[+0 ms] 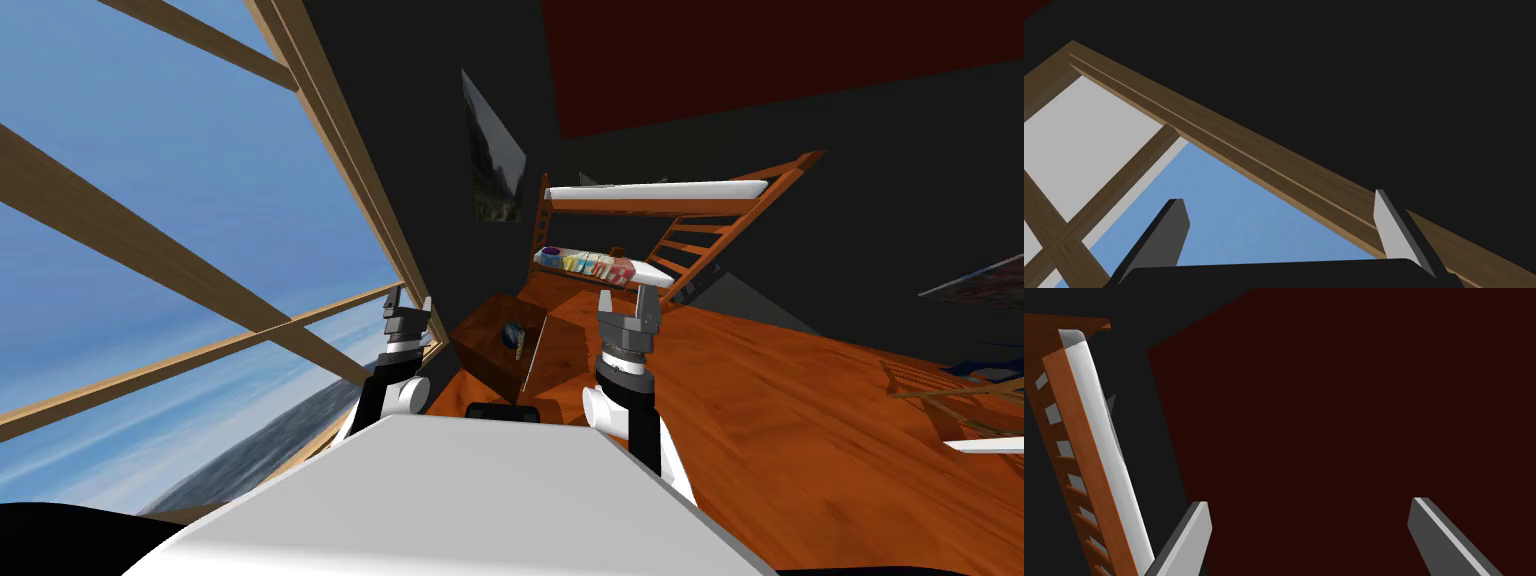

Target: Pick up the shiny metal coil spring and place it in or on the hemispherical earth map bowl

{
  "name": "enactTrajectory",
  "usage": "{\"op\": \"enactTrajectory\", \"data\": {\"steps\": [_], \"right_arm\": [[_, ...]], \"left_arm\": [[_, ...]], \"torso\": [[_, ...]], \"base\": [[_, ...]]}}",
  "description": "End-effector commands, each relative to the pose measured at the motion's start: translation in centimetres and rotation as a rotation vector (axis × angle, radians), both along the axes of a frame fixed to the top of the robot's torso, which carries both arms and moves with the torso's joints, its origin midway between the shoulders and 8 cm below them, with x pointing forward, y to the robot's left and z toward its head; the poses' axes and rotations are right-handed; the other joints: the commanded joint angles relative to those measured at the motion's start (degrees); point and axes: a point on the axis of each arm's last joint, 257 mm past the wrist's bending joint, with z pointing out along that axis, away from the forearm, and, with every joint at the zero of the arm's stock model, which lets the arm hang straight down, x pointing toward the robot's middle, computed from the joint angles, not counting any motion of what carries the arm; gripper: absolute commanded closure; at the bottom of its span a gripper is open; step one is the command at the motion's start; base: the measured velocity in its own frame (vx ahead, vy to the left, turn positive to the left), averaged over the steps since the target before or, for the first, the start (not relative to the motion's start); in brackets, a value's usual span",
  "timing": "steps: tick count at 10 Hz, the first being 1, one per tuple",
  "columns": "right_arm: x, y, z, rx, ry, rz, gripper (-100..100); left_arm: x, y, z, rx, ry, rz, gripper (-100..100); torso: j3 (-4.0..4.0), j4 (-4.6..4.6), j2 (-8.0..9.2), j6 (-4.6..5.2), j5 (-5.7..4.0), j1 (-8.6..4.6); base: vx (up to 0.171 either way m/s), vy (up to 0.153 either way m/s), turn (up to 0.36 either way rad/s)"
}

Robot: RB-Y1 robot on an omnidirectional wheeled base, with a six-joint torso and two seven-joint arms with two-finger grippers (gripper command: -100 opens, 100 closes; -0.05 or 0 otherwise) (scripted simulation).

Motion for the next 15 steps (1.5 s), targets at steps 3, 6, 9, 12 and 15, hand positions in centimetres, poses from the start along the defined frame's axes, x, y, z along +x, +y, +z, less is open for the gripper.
{"op": "enactTrajectory", "data": {"steps": [3,6,9,12,15], "right_arm": [[1.8,0.1,-3.0,0.066,0.056,0.125,-100],[3.5,-0.2,-6.0,0.159,0.11,0.229,-100],[4.9,-0.6,-8.8,0.245,0.16,0.299,-100],[6.7,-1.4,-12.4,0.393,0.217,0.402,-100],[7.6,-1.8,-15.0,0.462,0.262,0.43,-100]], "left_arm": [[0.0,0.0,0.0,0.0,0.0,0.0,0],[0.0,0.0,0.0,0.0,0.0,0.0,0],[0.0,0.0,0.0,0.0,0.0,0.0,0],[0.0,0.0,0.0,0.0,0.0,0.0,0],[0.0,0.0,0.0,0.0,0.0,0.0,0]], "torso": [[0.05,0.02,0.09,-0.01,0.02,0.1],[0.05,0.02,0.08,-0.01,0.02,0.12],[0.05,0.02,0.08,-0.01,0.02,0.1],[0.02,0.01,0.04,-0.01,0.02,0.1],[0.01,0.01,0.02,0.0,0.02,0.08]], "base": [[-0.029,0.027,0.111],[-0.024,0.034,0.094],[-0.021,0.03,0.096],[-0.01,0.033,0.115],[-0.006,0.022,0.041]]}}
